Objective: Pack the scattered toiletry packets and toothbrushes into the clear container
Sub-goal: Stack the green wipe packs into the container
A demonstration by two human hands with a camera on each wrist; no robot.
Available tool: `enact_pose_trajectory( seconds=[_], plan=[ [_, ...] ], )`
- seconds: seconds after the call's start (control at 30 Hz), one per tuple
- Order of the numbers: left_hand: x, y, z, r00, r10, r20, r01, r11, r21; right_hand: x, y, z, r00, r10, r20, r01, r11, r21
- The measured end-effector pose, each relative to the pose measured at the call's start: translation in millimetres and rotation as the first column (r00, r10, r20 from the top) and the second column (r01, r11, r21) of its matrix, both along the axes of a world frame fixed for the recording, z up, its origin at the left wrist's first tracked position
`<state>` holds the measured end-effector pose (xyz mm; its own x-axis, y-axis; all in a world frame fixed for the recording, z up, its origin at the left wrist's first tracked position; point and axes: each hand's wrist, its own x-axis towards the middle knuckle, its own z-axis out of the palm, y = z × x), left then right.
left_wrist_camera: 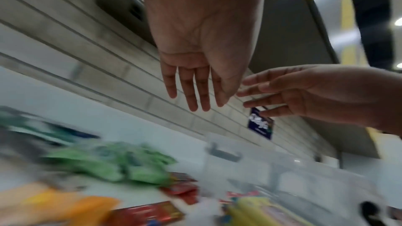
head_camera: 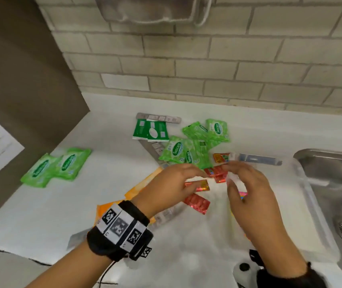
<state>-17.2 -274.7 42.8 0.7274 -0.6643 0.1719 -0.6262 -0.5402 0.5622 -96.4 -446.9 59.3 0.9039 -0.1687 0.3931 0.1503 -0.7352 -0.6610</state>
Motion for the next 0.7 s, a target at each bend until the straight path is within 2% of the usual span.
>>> enact_pose_trajectory(
  seconds=[0.17,0.23,0.3,0.37,0.43,0.5,0.53,0.7],
  plan=[
    [19.2,113.2,-22.6,0.926,0.348,-0.144,-0.355,0.934,-0.029,47.7,70.7,-22.3,0.983,0.130,-0.128,-0.130,0.992,0.006],
    [23.8,146.0,-31.0,0.884,0.431,-0.182,-0.442,0.897,-0.017,66.9,93.5,-37.0,0.961,0.172,-0.218,-0.180,0.983,-0.020],
    [26.2,173.6,-41.2,0.854,0.463,-0.238,-0.470,0.882,0.032,83.0,110.1,-52.8,0.935,0.175,-0.309,-0.211,0.974,-0.085],
    [23.4,193.5,-53.4,0.859,0.392,-0.329,-0.368,0.920,0.137,95.6,120.5,-66.8,0.913,0.157,-0.377,-0.227,0.962,-0.149],
    [16.9,201.4,-69.6,0.877,0.242,-0.416,-0.147,0.957,0.248,104.2,125.5,-76.1,0.893,0.139,-0.428,-0.228,0.960,-0.164],
    [11.0,202.4,-91.1,0.908,0.094,-0.407,0.073,0.924,0.375,111.3,127.8,-81.2,0.882,0.122,-0.455,-0.213,0.965,-0.156],
    [10.1,202.3,-101.4,0.921,0.044,-0.388,0.132,0.900,0.416,114.7,128.2,-82.9,0.879,0.107,-0.465,-0.200,0.967,-0.156],
    [34.3,206.6,-120.1,0.931,0.031,-0.365,0.175,0.838,0.517,126.5,116.1,-83.9,0.862,-0.005,-0.507,-0.117,0.971,-0.207]
  ],
)
